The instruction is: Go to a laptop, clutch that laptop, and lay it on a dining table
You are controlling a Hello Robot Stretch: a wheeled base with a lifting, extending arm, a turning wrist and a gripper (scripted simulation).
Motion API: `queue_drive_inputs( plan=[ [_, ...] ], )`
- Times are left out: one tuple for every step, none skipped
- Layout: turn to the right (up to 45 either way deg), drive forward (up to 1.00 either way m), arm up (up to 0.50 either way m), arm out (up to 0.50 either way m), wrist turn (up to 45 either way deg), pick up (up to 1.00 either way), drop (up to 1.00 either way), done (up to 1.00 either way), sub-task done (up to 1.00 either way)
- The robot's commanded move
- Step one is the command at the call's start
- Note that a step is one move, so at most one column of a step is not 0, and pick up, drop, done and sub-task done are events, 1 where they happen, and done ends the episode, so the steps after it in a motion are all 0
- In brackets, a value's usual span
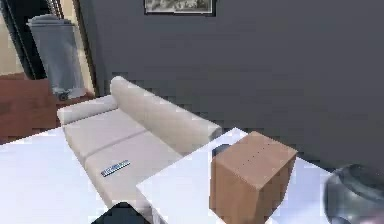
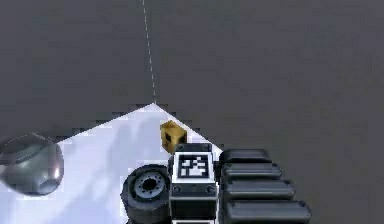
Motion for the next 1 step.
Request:
queue_drive_inputs(
  plan=[
    [-45.0,0.00,0.00,0.00,0.0,0.00,0.00,0.00,0.00]
  ],
)
